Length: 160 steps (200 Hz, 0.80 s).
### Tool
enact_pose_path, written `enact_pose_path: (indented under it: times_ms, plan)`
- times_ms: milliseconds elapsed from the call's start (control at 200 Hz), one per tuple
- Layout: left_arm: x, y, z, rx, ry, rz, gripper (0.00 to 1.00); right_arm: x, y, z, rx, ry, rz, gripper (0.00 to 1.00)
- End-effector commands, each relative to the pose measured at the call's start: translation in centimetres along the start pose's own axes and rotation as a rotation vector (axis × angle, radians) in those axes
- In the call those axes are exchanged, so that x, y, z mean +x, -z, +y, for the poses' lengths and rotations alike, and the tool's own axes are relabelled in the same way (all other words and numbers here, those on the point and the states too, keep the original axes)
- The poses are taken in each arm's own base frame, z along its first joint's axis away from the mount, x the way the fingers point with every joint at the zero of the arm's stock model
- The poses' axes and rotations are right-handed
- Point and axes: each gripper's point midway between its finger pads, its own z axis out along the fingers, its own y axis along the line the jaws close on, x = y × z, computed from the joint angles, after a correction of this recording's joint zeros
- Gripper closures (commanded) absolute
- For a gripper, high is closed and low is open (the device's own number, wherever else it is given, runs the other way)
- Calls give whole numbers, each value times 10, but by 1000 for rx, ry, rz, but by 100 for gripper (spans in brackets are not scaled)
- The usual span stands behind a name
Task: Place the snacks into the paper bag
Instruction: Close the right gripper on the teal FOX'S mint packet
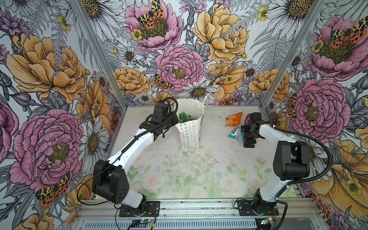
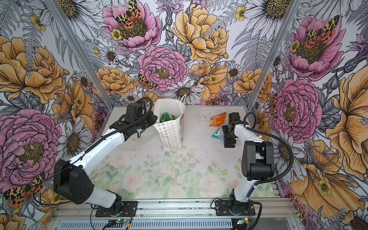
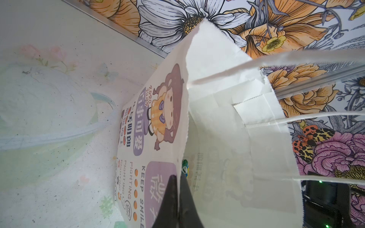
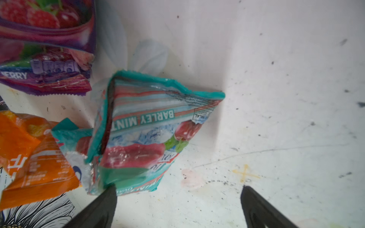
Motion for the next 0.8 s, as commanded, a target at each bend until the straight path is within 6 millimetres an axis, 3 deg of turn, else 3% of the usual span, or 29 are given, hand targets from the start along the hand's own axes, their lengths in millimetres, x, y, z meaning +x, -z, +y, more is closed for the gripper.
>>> enact_pose_path:
  times_ms: [0,475,796]
  plan:
    - [-12,11,-11,46,-1,-53,100,-5,6,15,-45,-28,-6,0]
    - [-12,12,-13,49,-2,-54,100,-14,-6,22,-35,-46,8,0]
    - [-12,10,-14,49,-1,-52,100,-12,-35,19,24,-49,42,1]
